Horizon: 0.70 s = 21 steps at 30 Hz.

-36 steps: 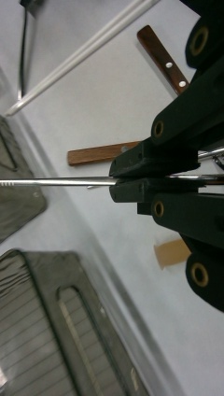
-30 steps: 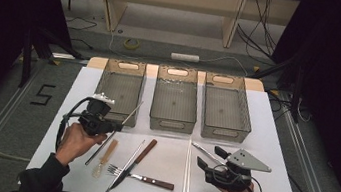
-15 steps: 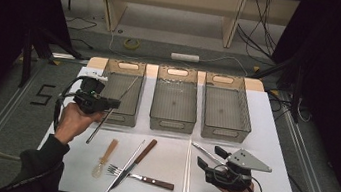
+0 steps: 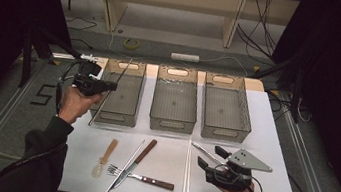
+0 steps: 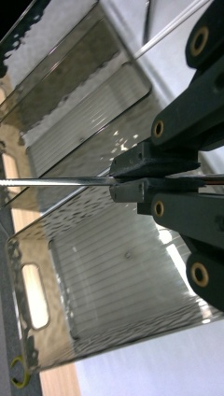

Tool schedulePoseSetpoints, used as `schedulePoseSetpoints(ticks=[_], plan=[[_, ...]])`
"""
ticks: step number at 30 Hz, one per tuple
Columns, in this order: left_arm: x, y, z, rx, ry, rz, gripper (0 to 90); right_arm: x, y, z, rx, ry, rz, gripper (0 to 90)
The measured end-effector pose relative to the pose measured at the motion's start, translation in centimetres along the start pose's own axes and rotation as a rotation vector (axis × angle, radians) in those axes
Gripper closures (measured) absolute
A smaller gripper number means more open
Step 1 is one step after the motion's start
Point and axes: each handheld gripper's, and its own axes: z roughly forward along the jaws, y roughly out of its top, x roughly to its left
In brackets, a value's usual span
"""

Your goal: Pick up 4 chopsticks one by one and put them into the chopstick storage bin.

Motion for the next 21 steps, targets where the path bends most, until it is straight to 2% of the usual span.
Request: schedulePoseSetpoints(ticks=[3,12,21], plan=[[0.8,0.5,0.3,-0.017,0.010,-0.017,85.6,0.0,0.0,0.0,-0.001,0.001,0.002,29.5],[1.9,2.0,1.4,-0.044,0.060,-0.015,85.5,0.0,0.0,0.1,0.002,0.004,0.000,29.5],[2.9,2.9,3.5,-0.038,0.095,-0.016,85.6,0.0,0.0,0.1,0.003,0.007,-0.001,29.5]])
